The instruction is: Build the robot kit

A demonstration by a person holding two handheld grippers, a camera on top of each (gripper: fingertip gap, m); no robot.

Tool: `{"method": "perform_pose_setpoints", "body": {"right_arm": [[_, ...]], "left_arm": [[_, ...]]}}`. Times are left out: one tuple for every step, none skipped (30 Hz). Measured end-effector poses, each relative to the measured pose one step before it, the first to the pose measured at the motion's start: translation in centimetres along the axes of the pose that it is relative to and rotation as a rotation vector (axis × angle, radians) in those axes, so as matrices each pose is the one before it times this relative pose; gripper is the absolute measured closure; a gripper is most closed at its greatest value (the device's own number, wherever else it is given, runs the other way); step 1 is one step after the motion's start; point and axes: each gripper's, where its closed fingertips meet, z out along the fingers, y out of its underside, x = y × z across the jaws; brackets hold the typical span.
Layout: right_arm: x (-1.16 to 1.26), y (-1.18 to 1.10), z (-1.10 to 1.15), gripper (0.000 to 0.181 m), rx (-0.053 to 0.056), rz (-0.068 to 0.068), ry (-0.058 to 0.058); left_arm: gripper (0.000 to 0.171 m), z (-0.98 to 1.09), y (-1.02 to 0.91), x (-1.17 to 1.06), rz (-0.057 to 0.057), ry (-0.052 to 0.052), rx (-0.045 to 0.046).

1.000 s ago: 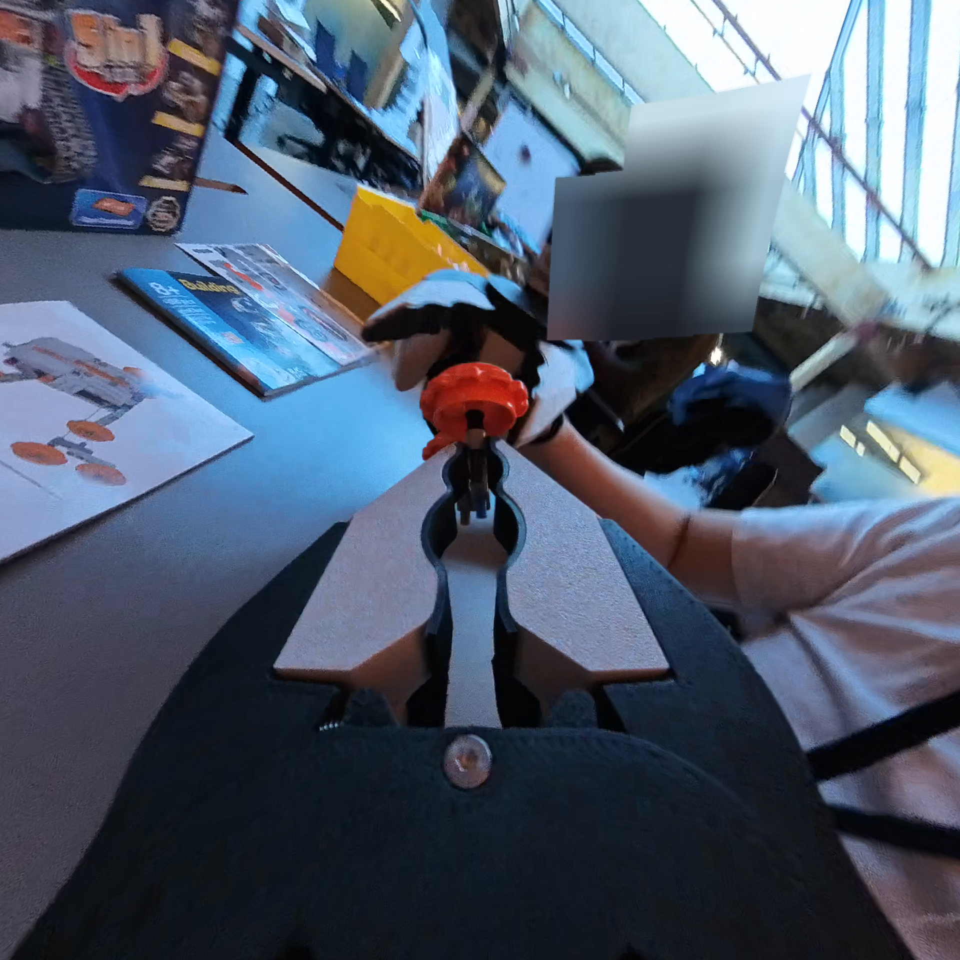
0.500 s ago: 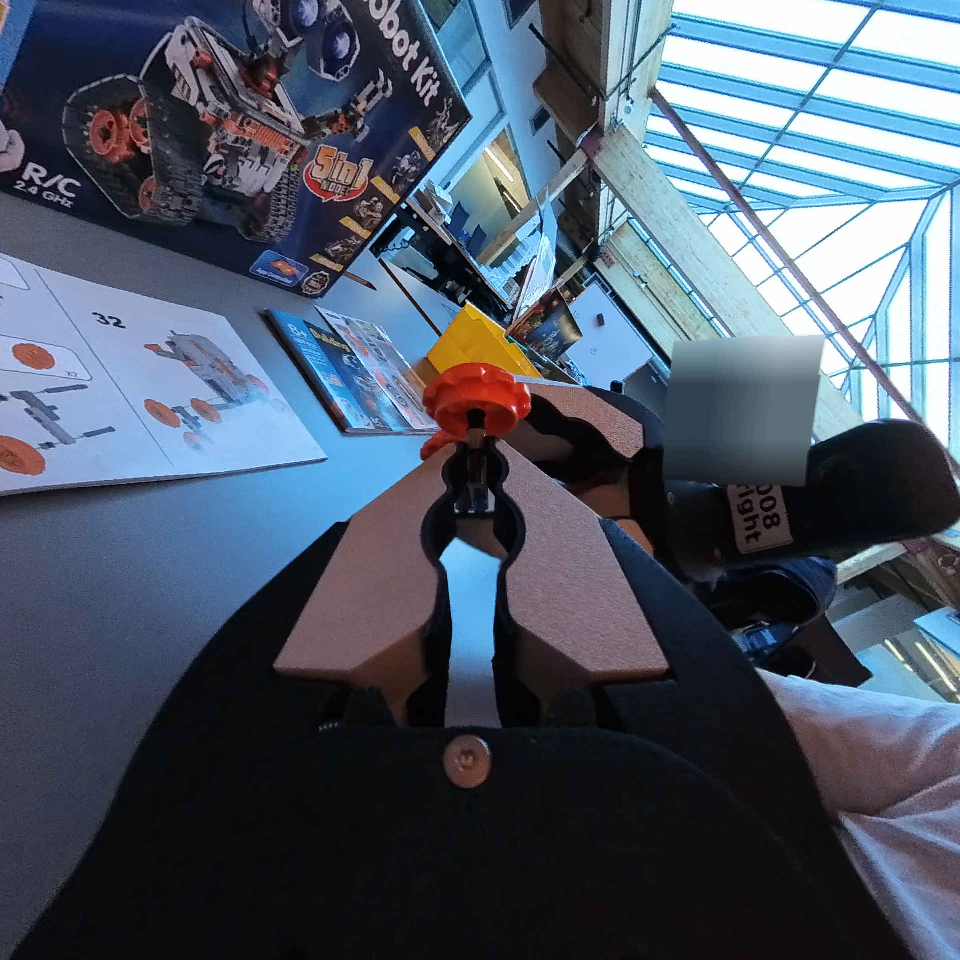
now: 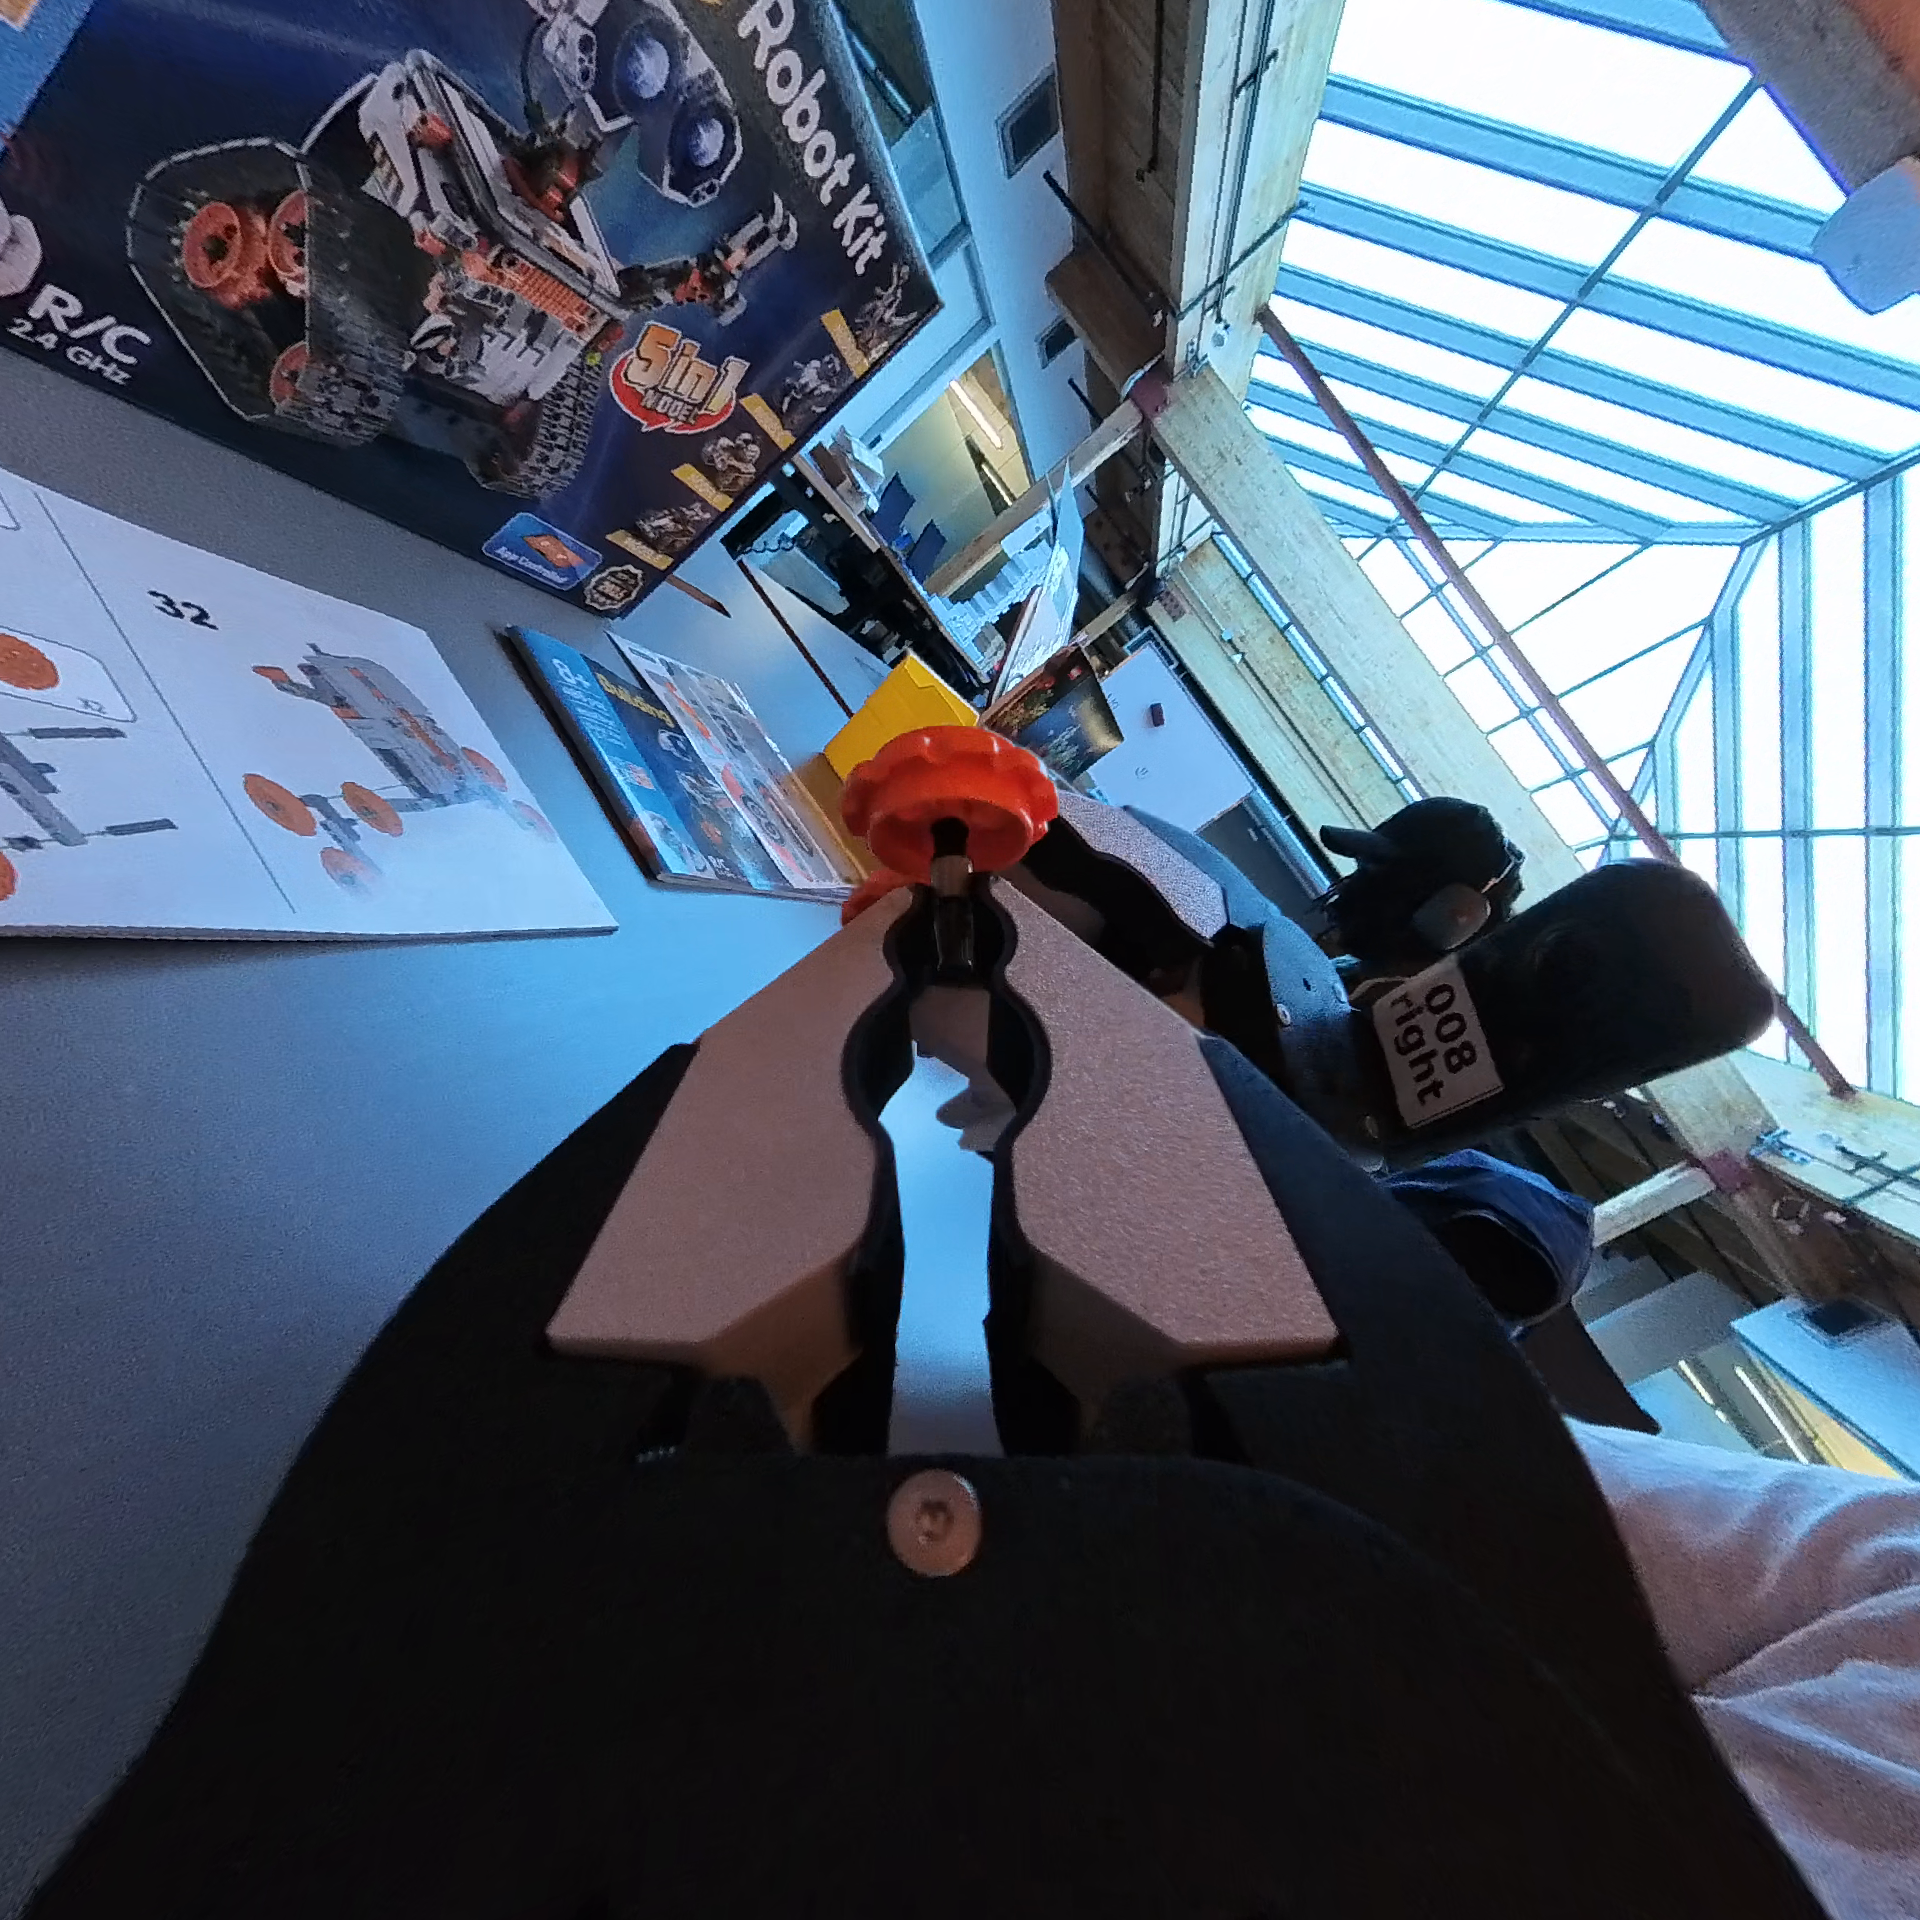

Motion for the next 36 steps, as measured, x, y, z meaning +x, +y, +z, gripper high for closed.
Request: {"method": "perform_pose_setpoints", "body": {"right_arm": [[0.012,0.004,-0.002,0.133,-0.0001,0.0066,-0.0019],[-0.082,-0.047,-0.045,0.136,0.0046,0.0110,-0.0096],[-0.031,-0.082,-0.088,0.138,0.0065,0.0028,-0.0080],[0.007,0.008,-0.075,0.138,-0.0005,-0.0106,-0.0077],[-0.016,0.018,-0.062,0.138,-0.0007,-0.0155,-0.0059],[-0.030,-0.048,-0.059,0.138,0.0055,-0.0182,-0.0025],[-0.059,-0.037,-0.073,0.138,0.0025,-0.0185,-0.0022],[-0.063,0.045,-0.059,0.138,-0.0038,-0.0203,-0.0053],[-0.099,0.024,-0.093,0.138,0.0016,-0.0246,-0.0087],[-0.072,0.007,-0.140,0.138,0.0056,-0.0241,-0.0077],[-0.152,0.048,-0.131,0.138,0.0017,-0.0080,-0.0144],[-0.354,-0.016,-0.131,0.138,0.0074,-0.0054,-0.0310],[-0.029,0.097,-0.148,0.138,0.0038,-0.0021,-0.0096],[-0.150,0.091,-0.131,0.138,0.0037,0.0051,-0.0193],[-0.234,0.140,-0.071,0.138,0.0020,0.0078,-0.0259],[0.055,0.212,-0.066,0.138,-0.0004,0.0116,-0.0081],[0.185,0.192,-0.045,0.138,0.0006,0.0198,-0.0018],[0.054,0.144,0.011,0.138,0.0020,0.0237,-0.0125],[-0.014,0.090,0.040,0.138,0.0046,0.0271,-0.0139],[0.013,0.008,0.007,0.138,0.0089,0.0218,-0.0092],[-0.093,-0.130,0.001,0.135,0.0144,0.0189,-0.0101],[-0.160,-0.109,0.037,0.130,0.0102,0.0163,-0.0087],[-0.059,0.029,0.073,0.128,-0.0006,0.0072,0.0022],[0.119,0.162,0.096,0.127,-0.0114,0.0012,0.0168],[0.152,0.042,0.097,0.125,-0.0063,0.0015,0.0201],[0.202,-0.124,0.073,0.123,0.0021,0.0044,0.0238],[0.148,-0.188,0.079,0.123,0.0036,0.0054,0.0211],[0.142,-0.172,0.105,0.121,0.0015,0.0018,0.0219],[0.086,-0.122,0.137,0.121,-0.0025,-0.0083,0.0194],[0.061,0.047,0.159,0.121,-0.0124,-0.0175,0.0185],[-0.023,0.193,0.192,0.121,-0.0226,-0.0224,0.0127],[0.156,0.223,0.110,0.124,-0.0216,-0.0202,0.0219],[0.094,0.069,0.029,0.126,-0.0096,-0.0148,0.0138],[0.090,0.030,-0.010,0.126,-0.0055,0.0022,0.0098],[0.051,0.009,-0.033,0.127,-0.0014,0.0084,0.0034],[-0.018,0.063,-0.023,0.129,-0.0033,0.0011,-0.0052]], "left_arm": [[0.167,0.021,-0.031,0.029,-0.0082,0.0061,0.00233],[0.167,0.024,-0.009,0.088,-0.0053,0.0076,0.00147],[0.167,0.018,-0.003,0.140,-0.0039,0.0124,-0.00040],[0.167,0.020,0.048,0.083,-0.0106,0.0129,-0.00669],[0.167,-0.030,0.075,0.048,-0.0168,0.0122,-0.01202],[0.167,-0.039,0.057,0.054,-0.0121,0.0116,-0.01040],[0.167,-0.034,0.077,0.053,-0.0039,0.0082,-0.01001],[0.167,-0.006,0.119,0.007,0.0000,0.0044,-0.01354],[0.167,-0.004,0.138,0.039,-0.0002,0.0080,-0.01770],[0.167,0.005,0.144,0.070,-0.0035,0.0123,-0.02033],[0.166,-0.016,0.152,0.030,-0.0088,0.0114,-0.02159],[0.165,-0.044,0.133,0.048,-0.0091,0.0137,-0.02031],[0.164,-0.058,0.110,-0.007,-0.0086,0.0112,-0.01842],[0.163,-0.039,0.158,-0.090,-0.0035,0.0045,-0.02032],[0.164,0.018,0.255,-0.081,0.0018,0.0014,-0.02552],[0.165,0.044,0.230,-0.051,0.0048,-0.0008,-0.02288],[0.165,0.041,0.201,-0.074,0.0091,-0.0054,-0.01807],[0.166,0.018,0.049,-0.075,0.0106,-0.0097,-0.00322],[0.166,0.024,-0.040,-0.049,0.0089,-0.0098,0.00964],[0.166,0.013,-0.063,-0.077,0.0007,-0.0087,0.01106],[0.166,-0.024,-0.150,-0.098,-0.0067,-0.0057,0.01535],[0.167,-0.067,-0.206,-0.041,-0.0107,0.0010,0.01727],[0.167,-0.119,-0.221,-0.151,-0.0116,-0.0048,0.01656],[0.167,-0.154,-0.300,-0.249,-0.0048,-0.0121,0.02242],[0.166,-0.149,-0.214,-0.314,-0.0047,-0.0153,0.01489],[0.166,-0.103,-0.134,-0.269,-0.0058,-0.0123,0.00964],[0.166,-0.028,0.006,-0.218,-0.0055,-0.0093,0.00233],[0.167,0.044,0.130,-0.204,-0.0048,-0.0102,-0.00321],[0.167,0.083,0.128,-0.121,-0.0002,-0.0072,-0.00011],[0.166,0.115,0.160,-0.042,0.0018,-0.0037,-0.00252],[0.166,0.119,0.156,-0.005,0.0023,-0.0033,-0.00368],[0.166,0.101,0.078,-0.019,0.0045,-0.0059,0.00154],[0.166,0.050,0.019,-0.075,0.0049,-0.0081,0.00289],[0.166,-0.033,-0.109,-0.030,0.0043,-0.0031,0.00807],[0.167,-0.051,-0.092,0.013,-0.0001,0.0001,0.00574],[0.167,-0.062,-0.033,0.006,0.0002,-0.0009,0.00140]]}}
